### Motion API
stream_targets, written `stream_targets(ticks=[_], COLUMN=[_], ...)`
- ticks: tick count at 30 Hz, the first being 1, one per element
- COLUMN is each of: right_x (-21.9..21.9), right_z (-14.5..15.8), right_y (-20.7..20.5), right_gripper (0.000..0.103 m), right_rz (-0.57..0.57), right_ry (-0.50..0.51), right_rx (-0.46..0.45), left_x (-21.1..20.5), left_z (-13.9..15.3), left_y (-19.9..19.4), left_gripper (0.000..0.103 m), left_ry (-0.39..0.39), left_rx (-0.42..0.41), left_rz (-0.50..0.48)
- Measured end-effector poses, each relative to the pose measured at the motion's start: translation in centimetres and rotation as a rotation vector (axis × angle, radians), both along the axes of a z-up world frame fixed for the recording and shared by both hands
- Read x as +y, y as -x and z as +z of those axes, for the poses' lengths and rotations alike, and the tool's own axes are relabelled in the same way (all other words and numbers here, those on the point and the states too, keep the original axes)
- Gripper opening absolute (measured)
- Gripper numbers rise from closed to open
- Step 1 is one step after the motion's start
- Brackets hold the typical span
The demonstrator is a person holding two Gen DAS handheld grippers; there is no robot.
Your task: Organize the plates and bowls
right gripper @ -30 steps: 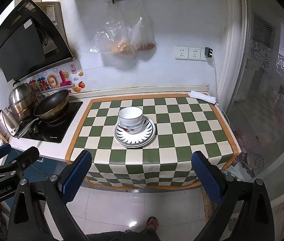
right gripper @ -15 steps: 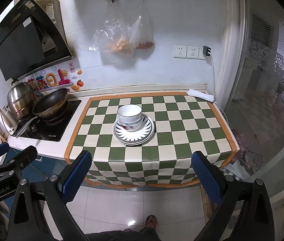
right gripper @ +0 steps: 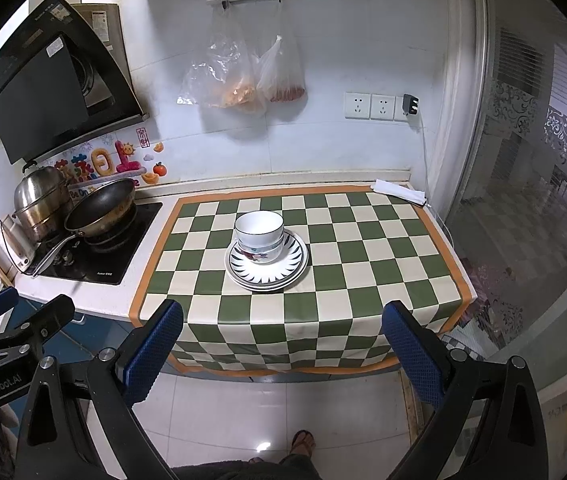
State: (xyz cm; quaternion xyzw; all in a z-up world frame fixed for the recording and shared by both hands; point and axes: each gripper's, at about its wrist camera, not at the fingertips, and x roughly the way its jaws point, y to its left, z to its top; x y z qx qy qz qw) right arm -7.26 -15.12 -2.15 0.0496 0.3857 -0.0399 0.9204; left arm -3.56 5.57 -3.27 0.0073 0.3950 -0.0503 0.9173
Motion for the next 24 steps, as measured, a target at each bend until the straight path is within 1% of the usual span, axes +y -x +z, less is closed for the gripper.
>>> stream_targets(ticks=[10, 18, 24], right_x=[0.1, 0.4, 0.6], right_z=[0.7, 0.9, 1.0], right_y=[0.3, 0.6, 0.7], right_gripper=[0.102, 0.102, 0.102], right_rz=[-0.009, -0.011, -0.011], right_ry=[0.003, 0.007, 0.006], right_rx=[-0.015, -0.023, -0.027], left_x=[0.0, 0.3, 0.3], left_z=[0.0, 1.0, 1.1], left_y=[0.2, 0.0, 0.2], left_gripper=[0.103, 0.103, 0.103], left_ry=[-0.002, -0.002, -0.003], left_rx=[-0.004, -0.016, -0.018], left_rz=[0.002, -0.006, -0.002])
